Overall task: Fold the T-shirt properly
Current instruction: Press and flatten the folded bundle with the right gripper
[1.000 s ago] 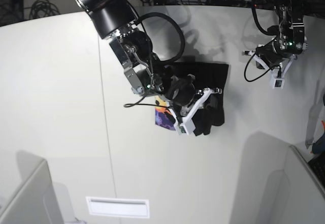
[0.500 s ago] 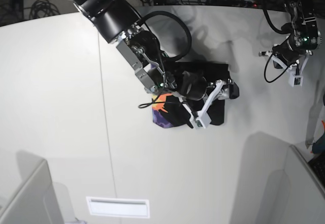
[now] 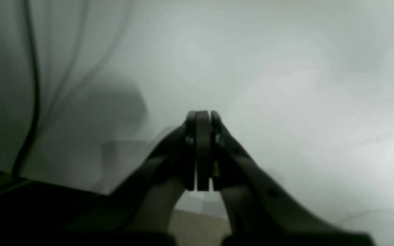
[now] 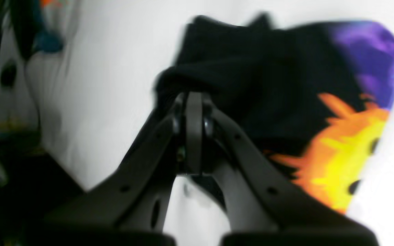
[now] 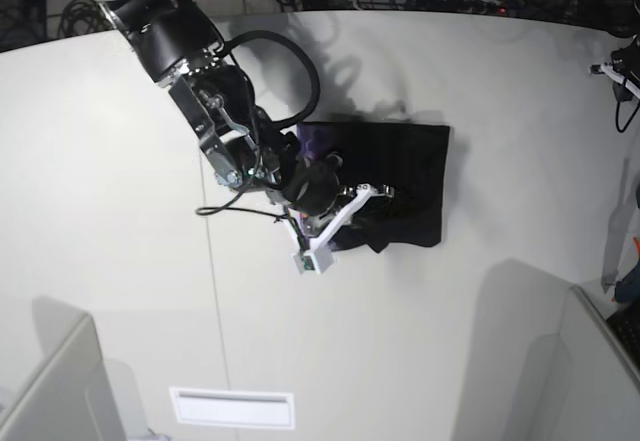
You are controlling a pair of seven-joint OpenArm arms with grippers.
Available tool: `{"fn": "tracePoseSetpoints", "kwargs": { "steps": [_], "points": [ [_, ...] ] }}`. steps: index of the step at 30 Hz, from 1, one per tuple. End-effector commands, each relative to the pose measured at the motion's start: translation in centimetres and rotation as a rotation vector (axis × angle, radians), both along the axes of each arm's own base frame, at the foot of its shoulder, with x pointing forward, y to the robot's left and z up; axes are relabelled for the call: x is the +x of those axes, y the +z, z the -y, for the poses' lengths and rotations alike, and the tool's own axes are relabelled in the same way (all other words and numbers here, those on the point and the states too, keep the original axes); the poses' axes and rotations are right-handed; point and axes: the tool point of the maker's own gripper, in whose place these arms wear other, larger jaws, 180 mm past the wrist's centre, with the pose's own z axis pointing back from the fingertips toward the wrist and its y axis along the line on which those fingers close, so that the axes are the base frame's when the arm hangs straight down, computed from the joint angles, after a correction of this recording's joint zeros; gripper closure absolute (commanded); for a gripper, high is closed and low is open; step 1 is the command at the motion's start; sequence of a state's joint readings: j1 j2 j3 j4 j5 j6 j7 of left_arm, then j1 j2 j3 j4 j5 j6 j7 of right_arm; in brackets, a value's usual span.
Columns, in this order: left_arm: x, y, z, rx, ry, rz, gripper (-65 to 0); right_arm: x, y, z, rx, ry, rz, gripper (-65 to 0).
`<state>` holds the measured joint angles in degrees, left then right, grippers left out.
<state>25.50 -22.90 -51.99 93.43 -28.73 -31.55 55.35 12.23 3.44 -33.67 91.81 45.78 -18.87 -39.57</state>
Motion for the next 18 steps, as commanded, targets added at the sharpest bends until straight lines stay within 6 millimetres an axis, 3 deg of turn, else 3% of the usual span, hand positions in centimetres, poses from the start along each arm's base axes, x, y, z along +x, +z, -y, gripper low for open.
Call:
{"fn": "tracePoseSetpoints", "kwargs": {
  "steps": [1,5,8,11,18],
  "points": [
    [0.4,1.1,-0.4,0.026,-0.021,0.021,0.0,0.8,0.3,0.2,0.018,-0.021,0.007,0.0],
    [0.4,0.9,-0.3,0.021,-0.019,0.019,0.0,1.0,-2.5,1.3,-0.021,-0.056,-0.064,0.0],
    [0.4,0.9,-0.3,0.022,-0.021,0.018,0.0,1.9,-3.0,1.3,-0.029,-0.074,-0.060,0.0],
    [0.3,0.8,-0.3,0.019,-0.018,0.015,0.0,2.0,-3.1,-0.7,-0.029,-0.042,-0.064,0.0],
    [0.2,0.7,-0.3,0.018,-0.018,0.012,0.0,1.2,-1.8,-7.7,-0.021,0.088,-0.061,0.0]
  ]
}}
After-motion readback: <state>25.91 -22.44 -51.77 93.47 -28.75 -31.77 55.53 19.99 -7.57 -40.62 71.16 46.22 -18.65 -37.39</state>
